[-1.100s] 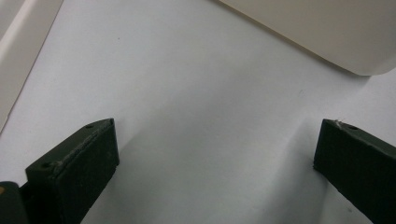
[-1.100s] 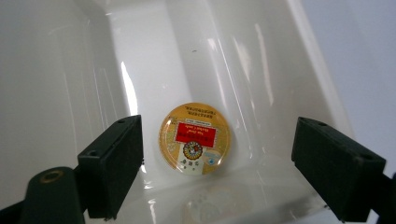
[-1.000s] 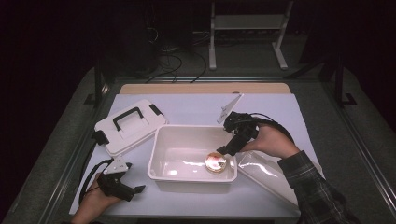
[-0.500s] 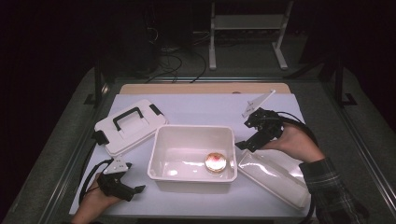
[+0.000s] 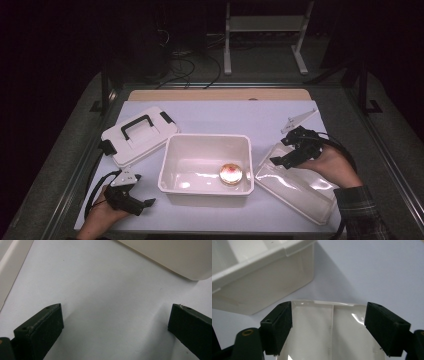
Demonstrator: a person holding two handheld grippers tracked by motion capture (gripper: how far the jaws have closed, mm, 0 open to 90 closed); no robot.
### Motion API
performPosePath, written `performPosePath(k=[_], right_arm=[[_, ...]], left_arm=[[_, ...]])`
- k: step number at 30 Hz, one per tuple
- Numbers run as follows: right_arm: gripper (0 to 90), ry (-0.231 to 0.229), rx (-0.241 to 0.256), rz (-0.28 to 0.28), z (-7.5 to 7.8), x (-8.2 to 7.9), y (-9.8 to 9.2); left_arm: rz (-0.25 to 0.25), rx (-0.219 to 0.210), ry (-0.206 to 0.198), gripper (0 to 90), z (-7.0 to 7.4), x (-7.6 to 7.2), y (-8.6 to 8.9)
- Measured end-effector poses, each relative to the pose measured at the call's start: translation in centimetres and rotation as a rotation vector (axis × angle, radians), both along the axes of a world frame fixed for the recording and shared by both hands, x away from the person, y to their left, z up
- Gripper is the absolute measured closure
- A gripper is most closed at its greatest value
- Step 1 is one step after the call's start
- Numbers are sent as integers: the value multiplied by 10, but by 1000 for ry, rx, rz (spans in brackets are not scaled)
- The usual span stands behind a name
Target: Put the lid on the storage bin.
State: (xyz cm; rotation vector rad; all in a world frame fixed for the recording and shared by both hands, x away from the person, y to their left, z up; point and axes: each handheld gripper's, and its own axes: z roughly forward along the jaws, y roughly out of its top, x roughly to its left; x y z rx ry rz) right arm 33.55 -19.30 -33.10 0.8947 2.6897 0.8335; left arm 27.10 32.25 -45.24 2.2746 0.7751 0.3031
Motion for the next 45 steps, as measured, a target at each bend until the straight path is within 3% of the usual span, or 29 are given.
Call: performPosePath(k=[10, 18, 29, 39, 45], right_arm=[[342, 9, 19, -68, -25, -9, -24], [427, 30, 14, -88, -45, -17, -33], [491, 72, 9, -134, -73, -25, -54], [590, 108, -3, -152, -86, -29, -62], [715, 126, -20, -140, -92, -31, -63]], left_arm=[[-1, 1, -1, 0, 0, 0, 0], [-1, 1, -2, 0, 0, 0, 0], [-1, 0, -2, 0, 0, 0, 0], [-1, 1, -2, 0, 0, 0, 0], [-1, 1, -2, 0, 0, 0, 0]])
